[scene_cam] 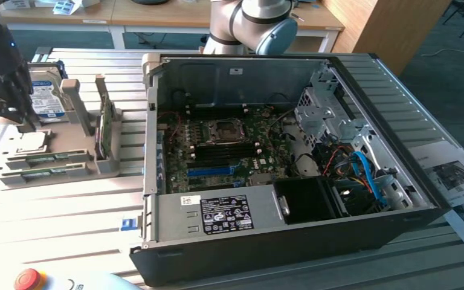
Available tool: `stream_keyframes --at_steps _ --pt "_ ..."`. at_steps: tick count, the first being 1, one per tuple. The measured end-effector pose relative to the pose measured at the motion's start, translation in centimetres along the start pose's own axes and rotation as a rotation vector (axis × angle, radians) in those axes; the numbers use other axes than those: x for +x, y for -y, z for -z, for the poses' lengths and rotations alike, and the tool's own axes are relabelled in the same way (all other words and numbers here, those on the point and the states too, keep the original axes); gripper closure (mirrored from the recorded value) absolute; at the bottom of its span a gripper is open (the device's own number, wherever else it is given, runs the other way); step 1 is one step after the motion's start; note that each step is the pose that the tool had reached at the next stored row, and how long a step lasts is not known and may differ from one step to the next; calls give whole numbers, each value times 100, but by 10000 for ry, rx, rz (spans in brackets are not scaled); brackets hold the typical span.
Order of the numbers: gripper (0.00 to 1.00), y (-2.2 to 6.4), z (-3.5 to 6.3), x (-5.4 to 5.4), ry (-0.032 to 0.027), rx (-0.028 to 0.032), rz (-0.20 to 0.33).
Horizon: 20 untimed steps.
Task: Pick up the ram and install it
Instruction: 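Pick up the ram and move it above insertion slot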
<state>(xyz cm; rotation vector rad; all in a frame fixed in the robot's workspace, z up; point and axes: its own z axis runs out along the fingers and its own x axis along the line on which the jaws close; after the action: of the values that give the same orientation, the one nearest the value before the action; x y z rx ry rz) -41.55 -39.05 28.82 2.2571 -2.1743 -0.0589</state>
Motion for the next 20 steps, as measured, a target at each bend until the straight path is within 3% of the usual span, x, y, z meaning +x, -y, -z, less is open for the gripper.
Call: stream_keyframes --at_steps 4,10,15,16,20 --pt "70 1 -67 1 1 -1 0" --pt "70 0 -70 5 1 0 -2" --pt "70 -2 -69 74 0 0 -1" --pt "70 -5 -66 157 1 -2 0" --pt "70 -6 -82 168 2 -1 0"
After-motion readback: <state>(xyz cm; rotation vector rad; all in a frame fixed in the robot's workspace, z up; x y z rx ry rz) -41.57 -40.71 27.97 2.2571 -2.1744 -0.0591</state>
